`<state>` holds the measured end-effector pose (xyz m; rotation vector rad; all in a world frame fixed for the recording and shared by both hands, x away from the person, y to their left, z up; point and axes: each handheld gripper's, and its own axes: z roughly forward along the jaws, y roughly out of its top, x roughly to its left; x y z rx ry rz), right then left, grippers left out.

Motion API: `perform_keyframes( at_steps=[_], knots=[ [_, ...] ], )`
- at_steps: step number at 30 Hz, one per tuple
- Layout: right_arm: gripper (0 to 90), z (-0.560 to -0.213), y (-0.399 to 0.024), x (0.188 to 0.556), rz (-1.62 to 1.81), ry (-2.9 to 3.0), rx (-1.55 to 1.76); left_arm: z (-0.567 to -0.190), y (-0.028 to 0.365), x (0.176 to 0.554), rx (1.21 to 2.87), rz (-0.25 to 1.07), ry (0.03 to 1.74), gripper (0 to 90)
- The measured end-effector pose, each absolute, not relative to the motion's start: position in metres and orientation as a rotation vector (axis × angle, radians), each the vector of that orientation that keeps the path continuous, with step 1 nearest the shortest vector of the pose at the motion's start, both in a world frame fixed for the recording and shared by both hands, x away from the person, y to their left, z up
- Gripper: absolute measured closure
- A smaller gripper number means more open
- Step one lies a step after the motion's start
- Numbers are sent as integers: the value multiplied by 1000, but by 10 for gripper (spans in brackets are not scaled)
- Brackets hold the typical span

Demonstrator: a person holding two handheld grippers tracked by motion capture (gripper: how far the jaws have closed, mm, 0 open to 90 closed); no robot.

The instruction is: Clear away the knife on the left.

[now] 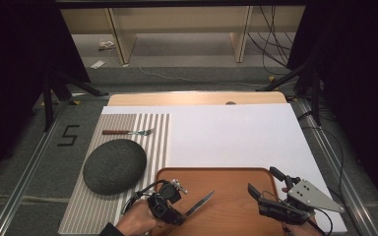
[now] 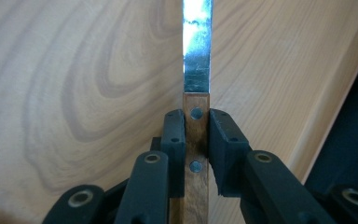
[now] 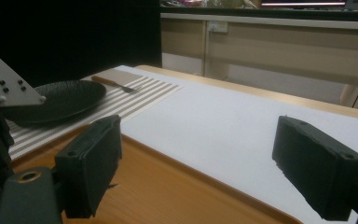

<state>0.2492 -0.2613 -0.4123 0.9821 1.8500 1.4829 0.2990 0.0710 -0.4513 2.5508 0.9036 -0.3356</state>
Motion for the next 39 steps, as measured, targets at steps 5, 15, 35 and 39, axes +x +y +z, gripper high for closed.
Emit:
perform_keyframes(
  at_steps=[5, 15, 35, 39],
  knots=[
    [167, -412, -261, 249, 1483, 1850, 982, -456, 70, 299, 2572, -342, 909, 765],
    [167, -412, -261, 249, 1483, 1850, 982, -453, 69, 295, 2575, -287, 868, 589],
    [168, -412, -261, 249, 1482, 1853, 980, -448, 39, 274, 2644, -49, 571, 803],
    [168, -412, -261, 249, 1484, 1851, 978, -452, 33, 273, 2666, -52, 554, 880]
  ],
)
